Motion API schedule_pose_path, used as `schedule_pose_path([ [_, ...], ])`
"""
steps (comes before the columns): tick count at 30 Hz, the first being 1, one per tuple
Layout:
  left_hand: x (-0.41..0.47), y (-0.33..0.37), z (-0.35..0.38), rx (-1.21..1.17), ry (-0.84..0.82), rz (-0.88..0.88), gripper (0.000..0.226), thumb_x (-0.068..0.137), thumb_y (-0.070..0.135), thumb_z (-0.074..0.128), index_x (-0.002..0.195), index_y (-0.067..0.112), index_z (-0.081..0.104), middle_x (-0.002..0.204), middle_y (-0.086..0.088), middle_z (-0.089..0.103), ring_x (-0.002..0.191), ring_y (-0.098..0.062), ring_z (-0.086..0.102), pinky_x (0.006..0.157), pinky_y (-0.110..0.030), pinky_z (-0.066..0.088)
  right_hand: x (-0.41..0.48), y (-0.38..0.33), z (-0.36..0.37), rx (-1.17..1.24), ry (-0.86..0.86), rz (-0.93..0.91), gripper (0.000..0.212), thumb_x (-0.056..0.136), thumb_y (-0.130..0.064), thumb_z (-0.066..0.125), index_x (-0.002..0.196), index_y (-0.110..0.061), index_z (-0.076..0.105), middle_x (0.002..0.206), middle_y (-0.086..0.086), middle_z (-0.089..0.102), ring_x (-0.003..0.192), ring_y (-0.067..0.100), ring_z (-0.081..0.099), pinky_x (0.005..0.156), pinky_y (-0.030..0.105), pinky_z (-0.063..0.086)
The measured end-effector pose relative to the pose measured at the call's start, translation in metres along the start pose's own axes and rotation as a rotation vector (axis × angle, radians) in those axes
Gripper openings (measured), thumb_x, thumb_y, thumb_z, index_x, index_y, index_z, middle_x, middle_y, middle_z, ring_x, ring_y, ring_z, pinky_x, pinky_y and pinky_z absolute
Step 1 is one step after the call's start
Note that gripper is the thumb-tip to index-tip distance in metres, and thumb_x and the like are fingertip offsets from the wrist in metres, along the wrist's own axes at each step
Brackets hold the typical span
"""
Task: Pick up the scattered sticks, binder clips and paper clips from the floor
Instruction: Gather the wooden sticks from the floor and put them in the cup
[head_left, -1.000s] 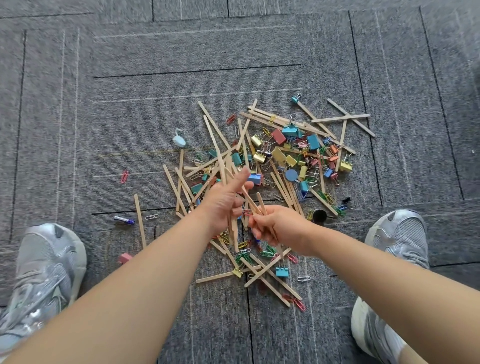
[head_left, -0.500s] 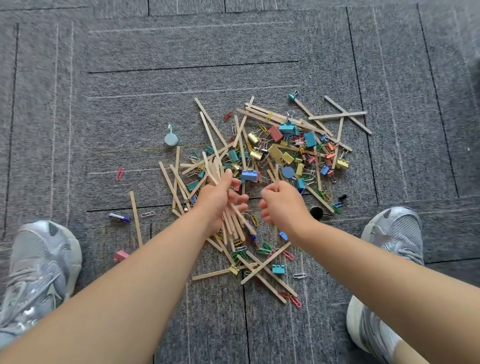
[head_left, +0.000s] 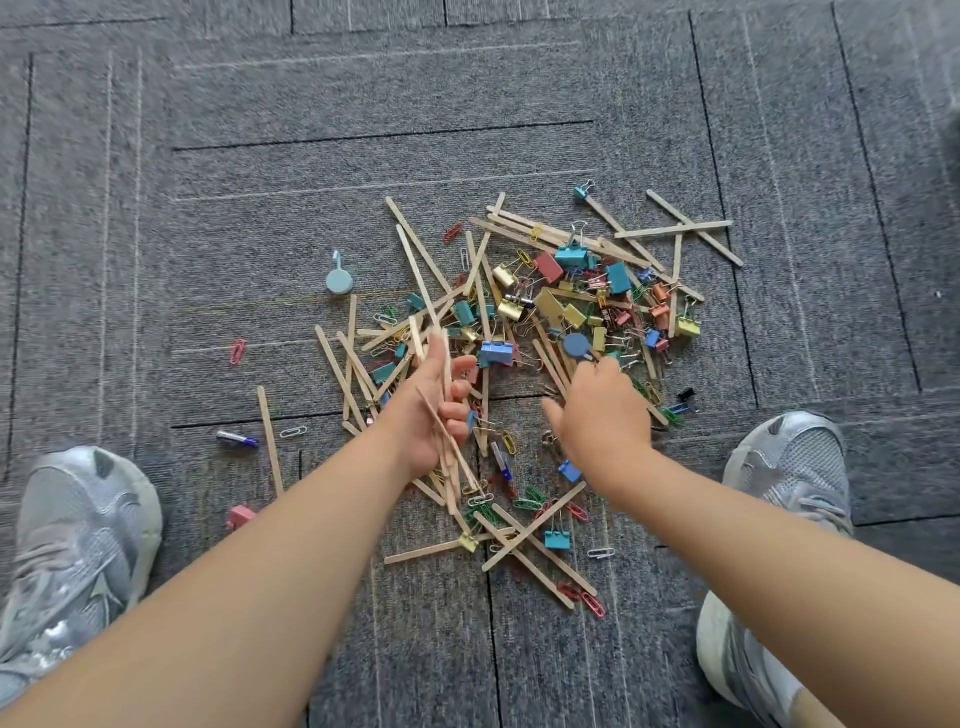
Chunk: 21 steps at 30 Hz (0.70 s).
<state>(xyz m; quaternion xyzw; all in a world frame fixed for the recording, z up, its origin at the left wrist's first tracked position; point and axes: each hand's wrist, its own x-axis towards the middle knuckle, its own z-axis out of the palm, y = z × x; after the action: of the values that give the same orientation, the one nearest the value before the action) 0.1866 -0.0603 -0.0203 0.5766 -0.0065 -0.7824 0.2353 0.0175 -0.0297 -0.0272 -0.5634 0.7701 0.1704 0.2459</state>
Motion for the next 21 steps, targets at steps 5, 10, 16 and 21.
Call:
schedule_pose_path([
  [5,0.001,0.002,0.004,-0.007,0.025,-0.111,0.069,0.086,0.074,0.033,0.091,0.009,0.055,0.06,-0.001,0.046,0.035,-0.007,0.033,0.034,-0.011,0.025,0.0,0.007,0.016,-0.008,0.015,0.01,0.057,0.089,-0.055,0.05,0.114,-0.005,0.039,0.113,0.01,0.045,0.074,0.021,0.057,0.05,0.026,0.042],
  [10,-0.003,0.006,0.006,-0.022,-0.01,-0.129,0.074,0.084,0.078,0.028,0.087,0.009,0.053,0.065,-0.005,0.052,0.043,-0.012,0.043,0.037,-0.015,0.036,0.005,0.021,0.016,0.043,0.005,-0.004,0.027,0.1,-0.036,0.04,0.095,-0.009,0.044,0.093,0.006,0.057,0.066,0.02,0.054,0.049,0.029,0.04],
  [16,-0.003,0.006,0.003,-0.002,0.016,-0.129,0.069,0.084,0.075,0.035,0.093,0.008,0.054,0.065,-0.005,0.056,0.037,-0.009,0.04,0.034,-0.014,0.034,0.012,0.012,0.003,0.182,-0.195,0.014,0.017,0.093,-0.011,0.043,0.079,-0.004,0.049,0.068,0.004,0.05,0.06,0.025,0.052,0.05,0.029,0.04],
  [21,0.002,0.011,0.001,-0.066,0.004,-0.12,0.066,0.083,0.075,0.039,0.083,0.011,0.052,0.058,0.001,0.047,0.031,-0.004,0.026,0.032,-0.01,0.021,-0.013,-0.006,-0.003,0.637,-0.385,-0.113,0.017,0.098,-0.014,0.036,0.085,-0.007,0.045,0.072,0.003,0.049,0.053,0.014,0.043,0.045,0.023,0.038],
])
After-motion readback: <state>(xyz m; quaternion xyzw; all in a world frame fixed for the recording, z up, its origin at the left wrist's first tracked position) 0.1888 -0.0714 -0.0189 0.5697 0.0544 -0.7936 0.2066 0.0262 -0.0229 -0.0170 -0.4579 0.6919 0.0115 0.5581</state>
